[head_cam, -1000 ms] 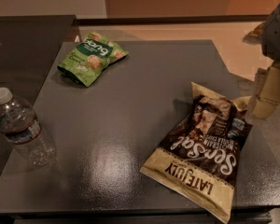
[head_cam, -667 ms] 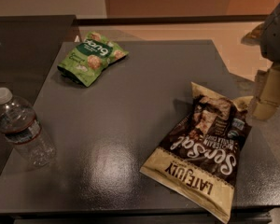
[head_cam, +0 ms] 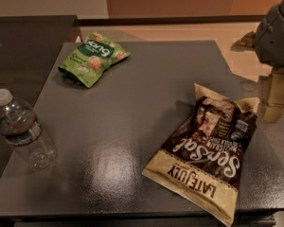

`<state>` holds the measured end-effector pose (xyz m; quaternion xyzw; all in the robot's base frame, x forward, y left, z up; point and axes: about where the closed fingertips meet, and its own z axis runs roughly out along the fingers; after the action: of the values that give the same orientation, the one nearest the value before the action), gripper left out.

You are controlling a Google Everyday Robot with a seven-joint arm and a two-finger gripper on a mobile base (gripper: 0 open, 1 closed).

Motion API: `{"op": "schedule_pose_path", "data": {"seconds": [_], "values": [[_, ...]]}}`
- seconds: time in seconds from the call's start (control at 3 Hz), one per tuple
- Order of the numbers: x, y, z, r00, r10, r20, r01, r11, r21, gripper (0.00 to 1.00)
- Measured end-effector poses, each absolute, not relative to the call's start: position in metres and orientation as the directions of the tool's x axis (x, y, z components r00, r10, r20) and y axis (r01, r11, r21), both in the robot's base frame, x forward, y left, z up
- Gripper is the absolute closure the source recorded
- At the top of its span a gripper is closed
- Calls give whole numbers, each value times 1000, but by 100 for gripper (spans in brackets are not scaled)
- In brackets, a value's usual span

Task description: Move brown chip bag near green rice chip bag

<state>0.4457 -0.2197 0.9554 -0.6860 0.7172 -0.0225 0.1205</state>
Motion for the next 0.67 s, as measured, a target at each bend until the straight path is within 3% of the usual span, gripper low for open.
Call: {"op": "schedule_pose_path", "data": {"seconds": [0.67], "values": [[447, -235, 919, 140, -987, -76, -971, -122, -206, 0]]}}
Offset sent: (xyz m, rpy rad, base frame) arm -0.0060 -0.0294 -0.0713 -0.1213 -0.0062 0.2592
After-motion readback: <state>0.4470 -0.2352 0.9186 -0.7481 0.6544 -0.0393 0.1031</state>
